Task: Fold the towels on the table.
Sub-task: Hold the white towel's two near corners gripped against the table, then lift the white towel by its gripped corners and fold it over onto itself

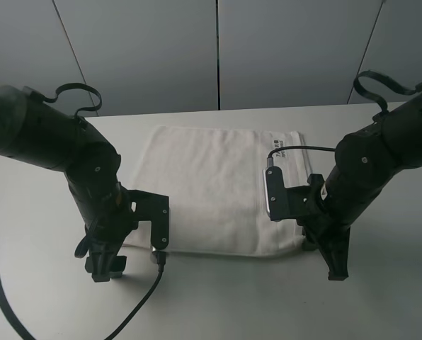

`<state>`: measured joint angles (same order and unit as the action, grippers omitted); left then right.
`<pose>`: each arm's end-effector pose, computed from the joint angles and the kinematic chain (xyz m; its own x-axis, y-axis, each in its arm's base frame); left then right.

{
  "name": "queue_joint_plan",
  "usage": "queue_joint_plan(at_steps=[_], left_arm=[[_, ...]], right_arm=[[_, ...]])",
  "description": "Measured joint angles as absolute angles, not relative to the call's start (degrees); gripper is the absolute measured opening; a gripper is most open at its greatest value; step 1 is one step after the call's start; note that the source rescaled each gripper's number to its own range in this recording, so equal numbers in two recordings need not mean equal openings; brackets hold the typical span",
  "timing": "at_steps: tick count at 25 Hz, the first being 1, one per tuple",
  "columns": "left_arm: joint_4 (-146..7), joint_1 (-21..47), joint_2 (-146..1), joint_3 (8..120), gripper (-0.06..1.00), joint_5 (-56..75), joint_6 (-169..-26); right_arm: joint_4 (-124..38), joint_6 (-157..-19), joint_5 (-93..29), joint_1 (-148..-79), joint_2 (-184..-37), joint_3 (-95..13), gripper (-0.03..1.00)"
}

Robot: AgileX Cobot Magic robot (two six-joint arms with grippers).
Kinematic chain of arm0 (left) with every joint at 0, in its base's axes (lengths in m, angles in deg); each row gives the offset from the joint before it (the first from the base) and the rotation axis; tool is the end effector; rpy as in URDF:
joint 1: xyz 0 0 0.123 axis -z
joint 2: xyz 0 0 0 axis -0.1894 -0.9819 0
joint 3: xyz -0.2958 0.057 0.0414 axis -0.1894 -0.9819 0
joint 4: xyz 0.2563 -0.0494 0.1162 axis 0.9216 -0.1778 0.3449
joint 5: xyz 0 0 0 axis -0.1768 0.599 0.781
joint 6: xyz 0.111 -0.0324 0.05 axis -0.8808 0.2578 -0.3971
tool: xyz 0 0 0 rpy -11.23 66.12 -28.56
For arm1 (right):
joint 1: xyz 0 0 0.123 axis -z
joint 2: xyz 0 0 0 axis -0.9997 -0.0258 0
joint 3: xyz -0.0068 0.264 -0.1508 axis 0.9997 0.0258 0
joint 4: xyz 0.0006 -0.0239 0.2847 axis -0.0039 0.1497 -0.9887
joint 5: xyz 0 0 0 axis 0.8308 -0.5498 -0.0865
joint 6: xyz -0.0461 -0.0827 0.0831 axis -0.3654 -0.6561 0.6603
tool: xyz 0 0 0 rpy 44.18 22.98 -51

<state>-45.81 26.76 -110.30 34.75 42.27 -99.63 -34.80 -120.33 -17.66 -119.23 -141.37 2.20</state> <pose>0.2602 -0.1837 0.0422 -0.1306 0.9872 0.0914 0.9902 0.1253 0.0615 0.2330 0.1379 0.0367 -0.0656 -0.9972 -0.0371 -0.9959 0.0677 -0.0600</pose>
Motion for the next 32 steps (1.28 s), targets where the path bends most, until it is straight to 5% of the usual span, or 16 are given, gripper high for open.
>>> queue_joint_plan(at_steps=[8,10,16,18,32], left_arm=[[-45.81,26.76,-110.3,34.75,0.96,42.05,-99.63],[-45.6,26.76,-110.3,34.87,0.84,41.52,-99.42],[-44.06,26.76,-110.3,34.87,0.15,38.83,-98.27],[-42.85,26.76,-110.3,34.87,0.02,37.72,-95.63],[-41.79,26.76,-110.0,34.87,0.0,38.38,-89.02]], right_arm=[[-35.88,-118.1,-17.66,-119.23,-141.37,2.2,0.0],[-35.88,-116.83,-17.66,-119.23,-141.37,2.2,0.0],[-38.19,-115.63,-17.66,-119.23,-141.37,2.2,0.0],[-39.18,-115.6,-17.66,-119.23,-141.37,2.2,0.0],[-42.35,-115.45,-13.5,-119.23,-141.23,0.78,0.0]])
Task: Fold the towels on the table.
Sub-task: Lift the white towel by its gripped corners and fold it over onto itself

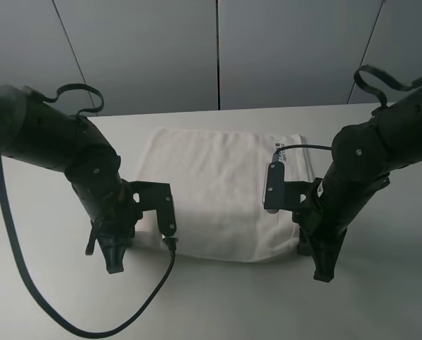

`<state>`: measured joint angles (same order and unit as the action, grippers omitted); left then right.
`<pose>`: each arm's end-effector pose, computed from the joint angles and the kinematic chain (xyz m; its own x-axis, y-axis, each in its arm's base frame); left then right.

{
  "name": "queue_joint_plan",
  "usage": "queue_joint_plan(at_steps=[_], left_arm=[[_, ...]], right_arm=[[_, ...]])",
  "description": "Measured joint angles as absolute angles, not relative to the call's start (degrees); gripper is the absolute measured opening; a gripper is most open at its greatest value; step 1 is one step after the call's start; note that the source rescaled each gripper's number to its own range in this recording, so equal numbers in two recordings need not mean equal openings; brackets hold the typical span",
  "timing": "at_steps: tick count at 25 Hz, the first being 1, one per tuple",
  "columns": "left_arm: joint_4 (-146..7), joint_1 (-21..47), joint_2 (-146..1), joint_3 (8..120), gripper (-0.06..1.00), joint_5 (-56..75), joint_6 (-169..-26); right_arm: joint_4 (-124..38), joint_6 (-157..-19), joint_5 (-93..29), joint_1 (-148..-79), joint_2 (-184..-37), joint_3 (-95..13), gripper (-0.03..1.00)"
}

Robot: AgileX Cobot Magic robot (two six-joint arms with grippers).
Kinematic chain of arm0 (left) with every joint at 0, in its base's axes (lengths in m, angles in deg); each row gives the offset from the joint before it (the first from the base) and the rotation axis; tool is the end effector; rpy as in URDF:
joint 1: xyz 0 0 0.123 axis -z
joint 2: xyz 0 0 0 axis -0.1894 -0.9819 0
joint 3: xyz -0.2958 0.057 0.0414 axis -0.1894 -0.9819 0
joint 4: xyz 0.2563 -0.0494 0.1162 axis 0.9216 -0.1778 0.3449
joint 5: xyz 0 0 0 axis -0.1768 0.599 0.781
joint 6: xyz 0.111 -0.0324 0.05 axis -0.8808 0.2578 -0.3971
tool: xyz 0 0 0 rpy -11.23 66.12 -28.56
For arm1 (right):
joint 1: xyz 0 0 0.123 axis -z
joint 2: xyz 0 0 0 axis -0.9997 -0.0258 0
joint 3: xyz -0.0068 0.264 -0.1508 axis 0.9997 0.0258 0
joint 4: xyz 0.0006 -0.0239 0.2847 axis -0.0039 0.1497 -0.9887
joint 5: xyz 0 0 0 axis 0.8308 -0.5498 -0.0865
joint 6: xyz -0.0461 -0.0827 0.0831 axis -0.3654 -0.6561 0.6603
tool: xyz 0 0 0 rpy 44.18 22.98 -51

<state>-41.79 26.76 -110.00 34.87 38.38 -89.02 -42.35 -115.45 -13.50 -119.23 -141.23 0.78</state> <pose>0.2705 -0.1875 0.0449 -0.2518 0.9671 0.0354 0.9591 0.2445 0.1429 0.2296 0.1448 0.0411 -0.2648 -0.9624 -0.0603 -0.9643 0.2639 0.0219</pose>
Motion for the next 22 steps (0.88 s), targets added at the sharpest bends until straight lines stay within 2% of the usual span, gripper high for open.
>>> queue_joint_plan(at_steps=[7,15,22], left_arm=[[-44.87,27.5,-106.78,34.77,0.0,43.92,-89.02],[-50.51,27.5,-100.51,34.77,0.0,47.0,-88.91],[-51.39,27.5,-93.81,34.67,0.0,46.03,-81.13]], right_arm=[[-44.92,-115.45,-1.68,-119.31,-135.4,0.67,0.0],[-51.61,-115.27,3.93,-119.31,-126.32,0.67,0.0],[-53.75,-102.58,5.11,-119.31,-123.45,0.78,0.0]])
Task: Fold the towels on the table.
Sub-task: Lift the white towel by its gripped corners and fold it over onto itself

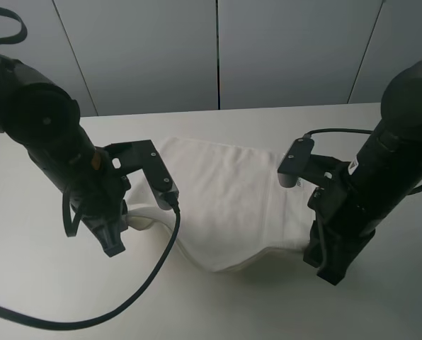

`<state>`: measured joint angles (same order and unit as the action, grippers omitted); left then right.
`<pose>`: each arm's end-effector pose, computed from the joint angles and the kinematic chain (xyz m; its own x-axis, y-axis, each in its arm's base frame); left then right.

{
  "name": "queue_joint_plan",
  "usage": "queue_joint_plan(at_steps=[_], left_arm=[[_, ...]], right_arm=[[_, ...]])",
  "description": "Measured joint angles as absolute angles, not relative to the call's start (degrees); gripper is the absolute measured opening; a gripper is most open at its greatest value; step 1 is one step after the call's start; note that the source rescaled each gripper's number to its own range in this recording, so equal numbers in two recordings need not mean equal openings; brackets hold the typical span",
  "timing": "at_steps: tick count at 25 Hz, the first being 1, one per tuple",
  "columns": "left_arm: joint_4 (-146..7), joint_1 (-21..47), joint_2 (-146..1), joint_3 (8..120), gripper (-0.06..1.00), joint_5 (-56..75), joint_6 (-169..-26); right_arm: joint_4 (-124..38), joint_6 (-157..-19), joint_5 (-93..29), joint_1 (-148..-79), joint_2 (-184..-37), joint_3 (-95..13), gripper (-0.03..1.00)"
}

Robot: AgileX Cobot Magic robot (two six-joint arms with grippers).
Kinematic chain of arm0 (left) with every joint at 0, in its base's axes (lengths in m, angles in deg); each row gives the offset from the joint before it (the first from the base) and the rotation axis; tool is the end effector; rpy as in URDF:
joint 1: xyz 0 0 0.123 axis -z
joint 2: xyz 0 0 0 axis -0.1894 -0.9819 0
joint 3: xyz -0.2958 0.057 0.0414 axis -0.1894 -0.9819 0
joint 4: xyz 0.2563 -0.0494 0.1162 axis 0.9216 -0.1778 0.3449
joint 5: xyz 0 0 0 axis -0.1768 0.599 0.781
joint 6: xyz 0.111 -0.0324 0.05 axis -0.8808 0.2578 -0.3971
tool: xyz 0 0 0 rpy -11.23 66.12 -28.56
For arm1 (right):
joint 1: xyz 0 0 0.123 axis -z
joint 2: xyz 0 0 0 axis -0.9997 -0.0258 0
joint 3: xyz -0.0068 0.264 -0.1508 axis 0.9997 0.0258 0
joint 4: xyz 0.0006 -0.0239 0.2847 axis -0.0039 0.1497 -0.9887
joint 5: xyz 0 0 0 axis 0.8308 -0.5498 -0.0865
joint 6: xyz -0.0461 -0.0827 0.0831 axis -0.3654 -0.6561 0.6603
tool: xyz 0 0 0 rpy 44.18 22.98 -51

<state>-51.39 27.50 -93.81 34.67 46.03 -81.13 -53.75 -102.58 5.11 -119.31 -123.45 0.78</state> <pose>0.2543 -0.1928 0.1329 -0.4888 0.8579 -0.1583 0.8527 0.5082 0.1213 0.1966 0.1509 0.1240 -0.5738 -0.8089 -0.1284 -0.8144 0.5469 0.1941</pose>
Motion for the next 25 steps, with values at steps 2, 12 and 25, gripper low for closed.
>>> queue_joint_plan(at_steps=[2,12,25], left_arm=[[-51.1,27.5,-92.29,34.67,0.0,44.74,-77.63],[-44.07,27.5,-89.83,34.67,0.0,41.54,-62.83],[-40.54,22.92,-89.83,34.67,0.0,32.71,-56.08]], right_arm=[[-52.73,-98.63,5.11,-119.31,-123.37,0.54,0.0],[-44.05,-79.3,5.43,-119.31,-122.27,-5.43,0.0],[-27.76,-61.76,4.3,-119.31,-121.62,-8.92,0.0]])
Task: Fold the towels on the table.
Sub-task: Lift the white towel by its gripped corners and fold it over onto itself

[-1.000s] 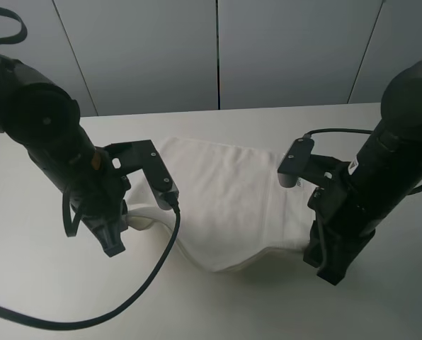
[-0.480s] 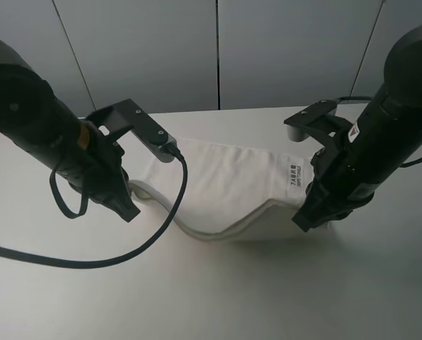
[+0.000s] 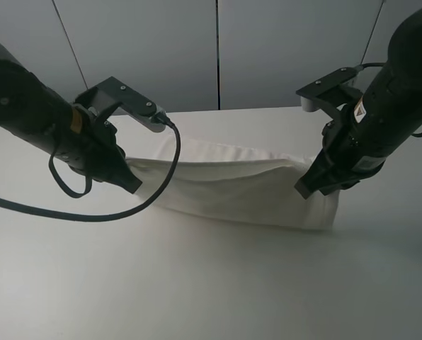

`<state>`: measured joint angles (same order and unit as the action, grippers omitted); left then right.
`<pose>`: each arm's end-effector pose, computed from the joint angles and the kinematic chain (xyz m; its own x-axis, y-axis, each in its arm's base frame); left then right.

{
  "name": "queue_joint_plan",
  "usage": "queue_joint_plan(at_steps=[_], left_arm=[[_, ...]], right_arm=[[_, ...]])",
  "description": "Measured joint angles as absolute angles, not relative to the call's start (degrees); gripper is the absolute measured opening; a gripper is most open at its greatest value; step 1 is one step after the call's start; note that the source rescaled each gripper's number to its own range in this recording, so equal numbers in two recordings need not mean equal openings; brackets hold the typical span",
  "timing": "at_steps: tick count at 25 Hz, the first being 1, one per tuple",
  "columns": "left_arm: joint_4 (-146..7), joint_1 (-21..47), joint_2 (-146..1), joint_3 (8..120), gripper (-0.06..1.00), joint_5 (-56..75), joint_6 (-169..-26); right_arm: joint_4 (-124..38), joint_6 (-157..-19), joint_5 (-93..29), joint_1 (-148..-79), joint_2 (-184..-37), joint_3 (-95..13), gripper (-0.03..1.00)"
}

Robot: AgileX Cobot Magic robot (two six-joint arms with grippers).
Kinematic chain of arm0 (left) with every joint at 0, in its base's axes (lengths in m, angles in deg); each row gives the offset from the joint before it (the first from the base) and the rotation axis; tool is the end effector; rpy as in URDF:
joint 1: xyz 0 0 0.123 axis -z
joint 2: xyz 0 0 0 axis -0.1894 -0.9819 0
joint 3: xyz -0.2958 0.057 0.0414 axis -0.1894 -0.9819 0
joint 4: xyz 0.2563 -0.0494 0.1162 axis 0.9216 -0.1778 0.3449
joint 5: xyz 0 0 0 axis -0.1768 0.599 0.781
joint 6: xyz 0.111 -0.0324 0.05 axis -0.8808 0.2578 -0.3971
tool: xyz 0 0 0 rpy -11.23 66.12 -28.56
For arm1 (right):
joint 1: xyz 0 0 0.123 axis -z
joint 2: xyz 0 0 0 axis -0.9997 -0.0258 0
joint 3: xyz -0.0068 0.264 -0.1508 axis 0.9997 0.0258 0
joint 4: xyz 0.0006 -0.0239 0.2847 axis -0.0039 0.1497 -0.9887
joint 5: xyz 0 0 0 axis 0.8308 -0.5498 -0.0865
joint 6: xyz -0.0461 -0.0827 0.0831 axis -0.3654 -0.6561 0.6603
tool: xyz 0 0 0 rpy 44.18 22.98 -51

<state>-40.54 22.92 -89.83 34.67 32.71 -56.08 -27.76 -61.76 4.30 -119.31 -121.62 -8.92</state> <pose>0.2958 -0.1797 0.1673 -0.6589 0.5872 -0.4702 0.5877 0.7920 0.1654 0.2569 0.1393 0.1729 -0.8212 -0.5242 -0.2254 -0.5162 0.8508 -0.0981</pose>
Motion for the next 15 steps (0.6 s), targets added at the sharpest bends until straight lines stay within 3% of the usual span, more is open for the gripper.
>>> queue_joint_plan(at_steps=[7,15], left_arm=[[-40.16,22.27,-89.83,34.67,0.0,23.86,-55.75],[-40.04,17.07,-89.94,34.67,0.0,16.94,-55.86]], right_arm=[[-20.29,-54.48,1.19,-119.31,-121.62,-8.92,0.0],[-12.88,-45.92,-4.08,-119.31,-121.62,-8.92,0.0]])
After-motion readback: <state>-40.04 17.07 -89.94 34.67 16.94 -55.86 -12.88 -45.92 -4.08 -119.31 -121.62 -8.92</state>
